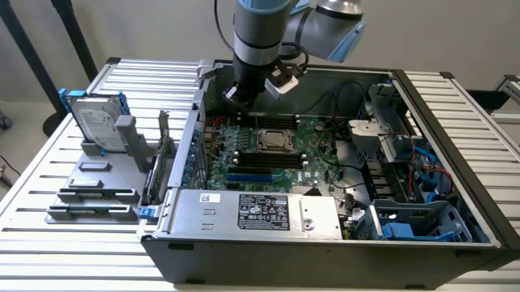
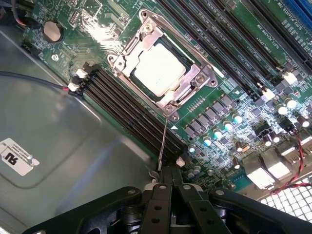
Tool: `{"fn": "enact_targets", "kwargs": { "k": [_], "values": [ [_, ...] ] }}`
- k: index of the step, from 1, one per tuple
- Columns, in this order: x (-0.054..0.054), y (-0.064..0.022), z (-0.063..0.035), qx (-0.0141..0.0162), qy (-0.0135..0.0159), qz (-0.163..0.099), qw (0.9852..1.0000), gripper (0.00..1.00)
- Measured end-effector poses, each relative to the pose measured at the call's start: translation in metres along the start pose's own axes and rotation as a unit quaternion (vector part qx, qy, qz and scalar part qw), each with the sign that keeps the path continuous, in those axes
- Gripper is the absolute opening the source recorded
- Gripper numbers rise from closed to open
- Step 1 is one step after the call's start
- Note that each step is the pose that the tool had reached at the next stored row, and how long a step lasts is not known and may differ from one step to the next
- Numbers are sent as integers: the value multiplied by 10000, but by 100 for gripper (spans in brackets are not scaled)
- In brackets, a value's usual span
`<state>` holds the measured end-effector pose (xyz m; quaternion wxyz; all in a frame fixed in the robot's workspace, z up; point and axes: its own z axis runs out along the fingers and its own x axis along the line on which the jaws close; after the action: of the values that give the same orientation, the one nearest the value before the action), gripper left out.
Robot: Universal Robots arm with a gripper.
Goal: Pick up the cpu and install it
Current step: 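Install the first cpu locking lever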
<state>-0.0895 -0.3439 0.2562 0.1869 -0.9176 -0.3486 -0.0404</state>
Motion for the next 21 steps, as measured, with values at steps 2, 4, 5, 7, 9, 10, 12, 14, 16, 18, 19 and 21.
{"fn": "enact_targets", "kwargs": {
  "k": [2,4,5,7,9,10,12,14,16,18,19,21],
  "values": [
    [23,21,-2,6,5,0,10000,11],
    [51,45,-3,11,10,-1,10000,11],
    [67,58,-5,13,12,-1,10000,11],
    [98,86,-7,17,16,-1,10000,11],
    [132,115,-10,22,19,-1,10000,11],
    [151,132,-11,24,22,-2,10000,11],
    [182,159,-14,27,24,-2,10000,11],
    [199,176,-15,30,26,-2,10000,11],
    [202,180,-15,29,27,-2,10000,11],
    [199,183,-11,29,27,0,10000,11],
    [198,185,-5,29,27,-1,10000,11],
    [191,194,12,27,28,-1,10000,11]
  ]
}}
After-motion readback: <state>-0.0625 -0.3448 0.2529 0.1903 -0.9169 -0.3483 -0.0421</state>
